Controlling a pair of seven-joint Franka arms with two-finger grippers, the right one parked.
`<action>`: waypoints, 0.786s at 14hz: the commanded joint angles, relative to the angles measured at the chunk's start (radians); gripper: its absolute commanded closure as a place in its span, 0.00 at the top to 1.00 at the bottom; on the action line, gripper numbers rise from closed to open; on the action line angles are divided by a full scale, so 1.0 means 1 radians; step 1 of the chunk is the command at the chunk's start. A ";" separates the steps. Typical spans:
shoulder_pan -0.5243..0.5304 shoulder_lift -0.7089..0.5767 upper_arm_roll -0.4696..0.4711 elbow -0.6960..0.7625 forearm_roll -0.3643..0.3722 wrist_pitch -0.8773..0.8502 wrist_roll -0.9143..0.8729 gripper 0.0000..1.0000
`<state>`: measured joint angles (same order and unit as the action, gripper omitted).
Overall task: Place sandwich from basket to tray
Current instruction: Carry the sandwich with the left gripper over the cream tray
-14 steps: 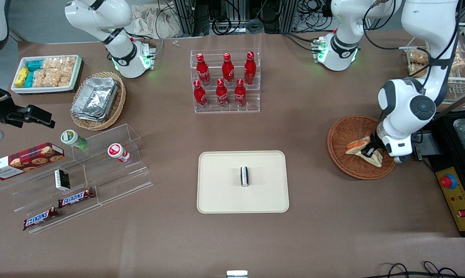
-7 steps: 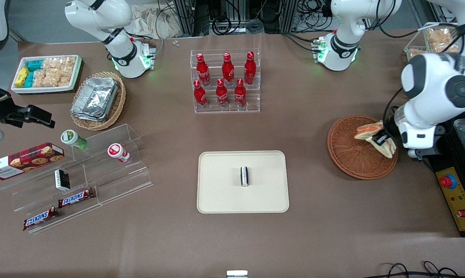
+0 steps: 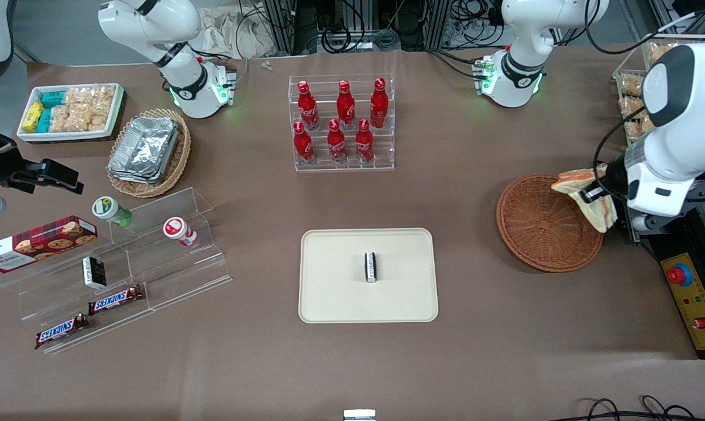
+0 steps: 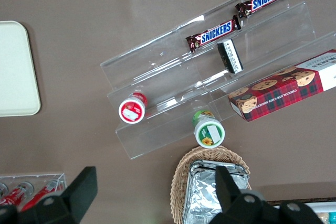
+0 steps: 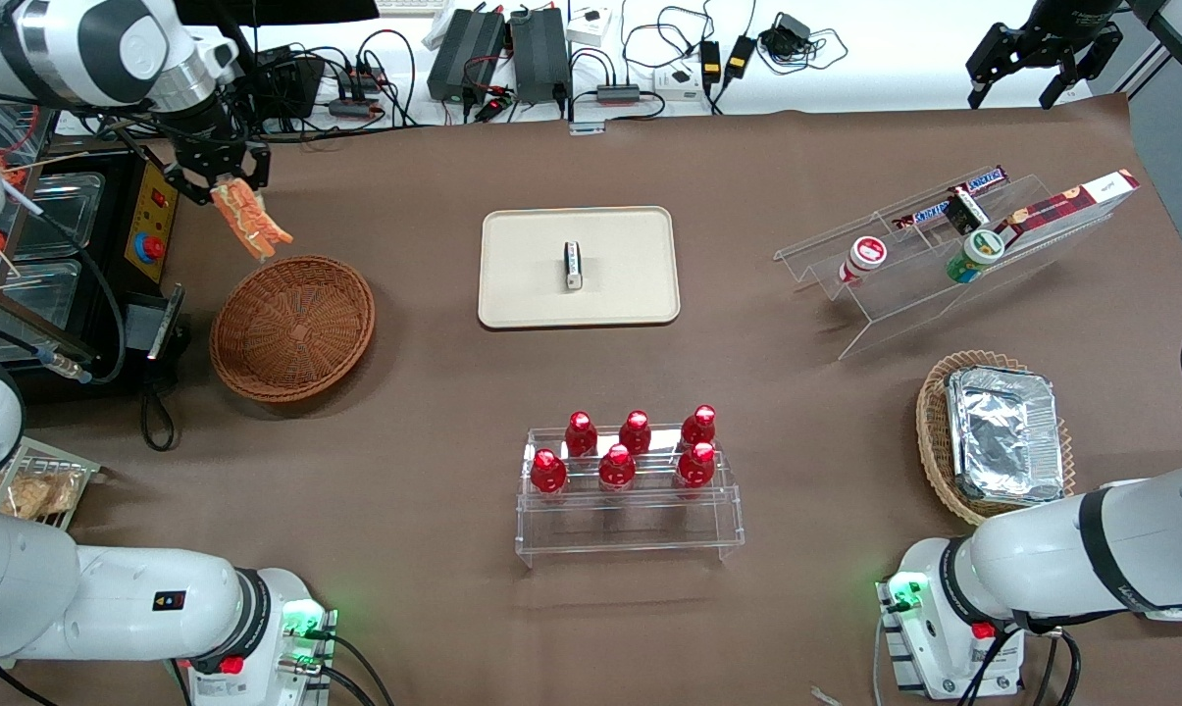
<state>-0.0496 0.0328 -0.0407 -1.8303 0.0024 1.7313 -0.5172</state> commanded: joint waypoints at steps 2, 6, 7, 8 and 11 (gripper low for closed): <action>-0.001 0.030 -0.138 0.051 -0.015 -0.026 0.054 0.00; -0.001 0.076 -0.292 0.092 -0.004 -0.007 0.060 0.00; -0.001 0.090 -0.310 0.109 -0.004 -0.006 0.060 0.00; -0.001 0.111 -0.341 0.127 0.004 -0.003 0.065 0.00; -0.001 0.177 -0.442 0.149 0.085 0.052 0.052 0.00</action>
<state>-0.0589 0.1450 -0.4235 -1.7301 0.0322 1.7645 -0.4685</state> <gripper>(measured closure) 0.797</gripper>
